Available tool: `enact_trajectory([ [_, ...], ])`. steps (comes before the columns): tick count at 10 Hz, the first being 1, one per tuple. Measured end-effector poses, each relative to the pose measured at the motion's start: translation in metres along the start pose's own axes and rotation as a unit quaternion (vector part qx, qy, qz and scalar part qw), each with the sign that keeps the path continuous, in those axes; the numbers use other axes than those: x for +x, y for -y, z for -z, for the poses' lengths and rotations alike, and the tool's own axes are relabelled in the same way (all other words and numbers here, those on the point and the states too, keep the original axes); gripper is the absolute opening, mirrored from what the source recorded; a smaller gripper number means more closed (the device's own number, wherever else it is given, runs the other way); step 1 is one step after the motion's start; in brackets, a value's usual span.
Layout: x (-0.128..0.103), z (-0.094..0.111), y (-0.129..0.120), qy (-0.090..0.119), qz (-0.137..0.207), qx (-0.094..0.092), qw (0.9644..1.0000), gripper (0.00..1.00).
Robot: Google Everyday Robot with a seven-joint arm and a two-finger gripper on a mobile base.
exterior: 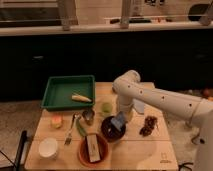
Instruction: Wipe purple bowl with sponge
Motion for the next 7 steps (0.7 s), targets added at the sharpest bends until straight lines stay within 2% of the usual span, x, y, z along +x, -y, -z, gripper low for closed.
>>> enact_trajectory([
  [1,-0.004,-0.001,0.002,0.012,0.017,0.002,0.9998,0.02],
  [2,-0.016,0.000,0.010,0.027,0.048,0.005,0.9984,0.02],
  [4,-0.029,0.001,0.014,0.044,0.088,0.009,0.9951,0.02],
  [7,-0.055,0.003,0.012,0.064,0.155,0.008,0.9858,0.02],
])
